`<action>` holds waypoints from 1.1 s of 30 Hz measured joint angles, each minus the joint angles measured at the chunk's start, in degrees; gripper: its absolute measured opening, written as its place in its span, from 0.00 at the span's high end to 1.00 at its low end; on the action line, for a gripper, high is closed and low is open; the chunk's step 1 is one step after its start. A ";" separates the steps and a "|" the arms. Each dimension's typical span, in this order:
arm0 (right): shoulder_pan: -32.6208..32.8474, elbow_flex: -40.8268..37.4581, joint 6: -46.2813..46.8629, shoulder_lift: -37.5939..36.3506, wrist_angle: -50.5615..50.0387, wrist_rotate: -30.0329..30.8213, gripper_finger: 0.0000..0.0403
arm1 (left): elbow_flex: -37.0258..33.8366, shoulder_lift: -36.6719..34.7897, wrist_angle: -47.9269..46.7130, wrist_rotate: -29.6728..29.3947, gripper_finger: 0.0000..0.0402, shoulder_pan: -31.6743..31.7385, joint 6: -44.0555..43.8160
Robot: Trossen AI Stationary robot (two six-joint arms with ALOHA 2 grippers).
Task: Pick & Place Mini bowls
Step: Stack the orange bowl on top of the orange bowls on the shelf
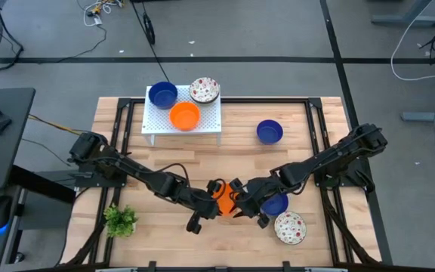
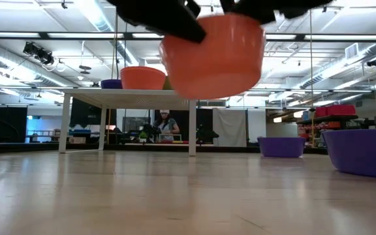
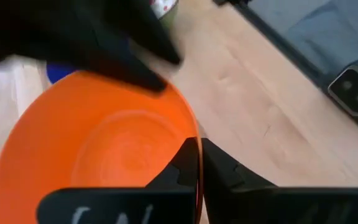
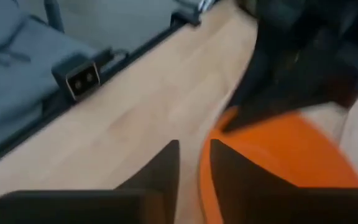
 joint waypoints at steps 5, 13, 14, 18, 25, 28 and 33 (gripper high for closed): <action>1.71 -0.01 3.83 -5.41 -1.71 0.01 0.65 | 1.12 -2.28 -7.82 -5.76 0.98 -0.52 -4.20; 10.01 -1.87 12.68 -12.11 -6.09 5.79 0.64 | 10.42 -7.73 -27.84 -19.92 0.98 -0.92 -9.18; 11.19 -2.73 13.98 -12.12 -5.50 6.80 0.64 | 11.75 -8.98 -30.95 -21.64 0.98 -0.22 -9.70; 15.29 -8.77 18.68 -11.59 2.18 11.39 0.67 | 15.49 -14.11 -36.96 -25.11 0.99 4.63 -9.75; 17.49 -20.52 21.41 -11.47 20.70 14.94 0.72 | 16.11 -20.43 -40.52 -24.43 0.98 20.21 -9.58; 16.69 -22.19 20.61 -11.58 24.47 15.13 0.73 | 16.05 -20.66 -40.79 -22.28 0.99 26.29 -8.72; 16.07 -22.25 20.65 -11.58 24.41 15.20 0.75 | 14.97 -20.02 -40.26 -14.96 0.98 33.37 -9.16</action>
